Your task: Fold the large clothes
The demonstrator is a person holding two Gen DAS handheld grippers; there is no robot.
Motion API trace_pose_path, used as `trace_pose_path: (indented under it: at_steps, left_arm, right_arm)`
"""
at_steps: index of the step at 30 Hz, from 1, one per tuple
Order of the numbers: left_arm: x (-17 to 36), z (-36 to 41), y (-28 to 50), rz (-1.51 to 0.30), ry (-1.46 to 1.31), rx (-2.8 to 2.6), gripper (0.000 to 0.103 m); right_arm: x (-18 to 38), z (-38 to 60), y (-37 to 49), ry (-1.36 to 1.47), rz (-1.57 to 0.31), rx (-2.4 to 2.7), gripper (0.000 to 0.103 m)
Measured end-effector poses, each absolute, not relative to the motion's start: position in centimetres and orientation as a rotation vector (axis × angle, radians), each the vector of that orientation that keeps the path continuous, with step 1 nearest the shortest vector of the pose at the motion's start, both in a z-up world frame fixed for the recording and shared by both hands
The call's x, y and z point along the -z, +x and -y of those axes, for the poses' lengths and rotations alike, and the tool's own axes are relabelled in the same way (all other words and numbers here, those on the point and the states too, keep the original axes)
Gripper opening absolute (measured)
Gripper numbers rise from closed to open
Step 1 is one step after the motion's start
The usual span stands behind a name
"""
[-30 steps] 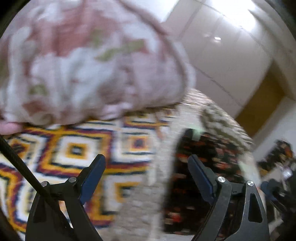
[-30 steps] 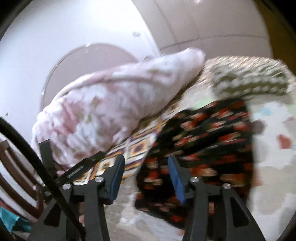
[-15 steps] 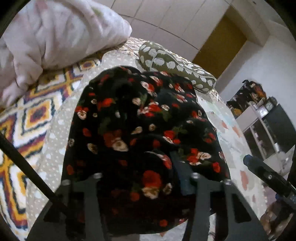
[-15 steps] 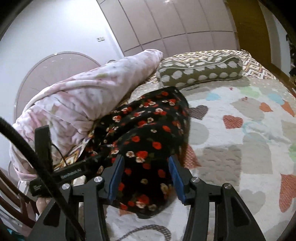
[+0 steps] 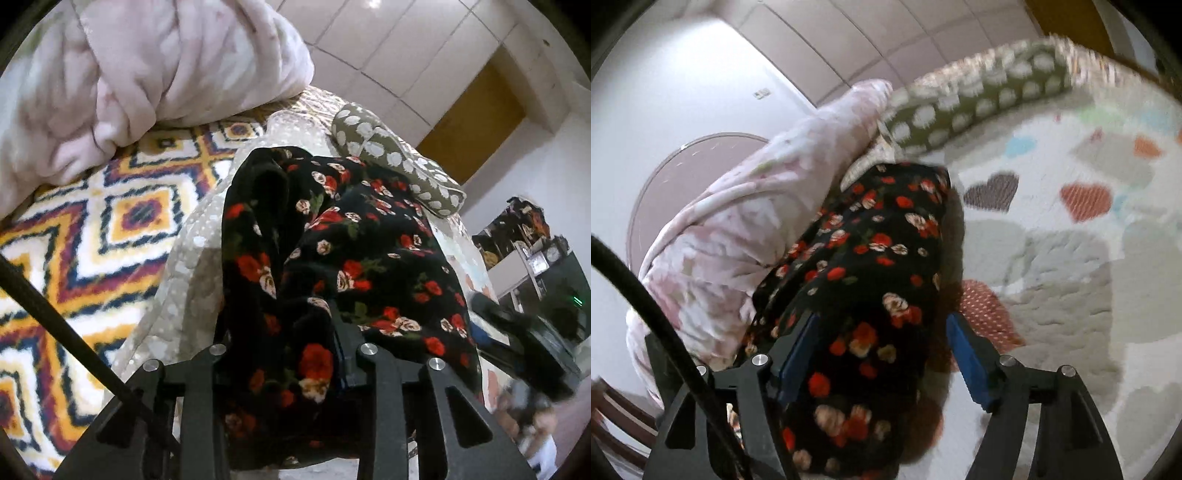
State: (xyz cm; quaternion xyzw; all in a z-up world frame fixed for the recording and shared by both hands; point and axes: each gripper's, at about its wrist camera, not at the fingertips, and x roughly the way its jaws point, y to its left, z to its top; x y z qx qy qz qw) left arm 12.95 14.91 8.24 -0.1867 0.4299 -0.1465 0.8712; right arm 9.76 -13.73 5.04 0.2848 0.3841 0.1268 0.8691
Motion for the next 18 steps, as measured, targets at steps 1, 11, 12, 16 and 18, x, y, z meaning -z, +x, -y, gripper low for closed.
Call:
trace_pose_path:
  at_steps: [1,11,12,16,18]
  left_arm:
    - [-8.1,-15.0,12.9,-0.897,-0.389,0.313,0.037]
    - [-6.6,-15.9,13.2,-0.92,-0.523,0.333,0.046]
    - [-6.8,-15.5,13.1,-0.913,-0.518,0.326,0.046]
    - [-8.3,-11.9,12.3,-0.866,-0.462,0.362,0.044]
    - [-8.5,-10.1,11.8,-0.863,-0.435,0.41,0.049]
  right_arm:
    - [-4.2,13.8,10.7,0.605,-0.824,-0.257,0.081]
    - [2.1,13.0,17.2,0.943,-0.921,-0.482,0.074]
    - [1.8,12.7,17.4,0.926,-0.931,-0.48,0.061]
    - [-1.2,13.4,16.9,0.849,-0.894,-0.493,0.044]
    - [-2.8,15.0,16.2,0.814,-0.853,-0.488,0.044]
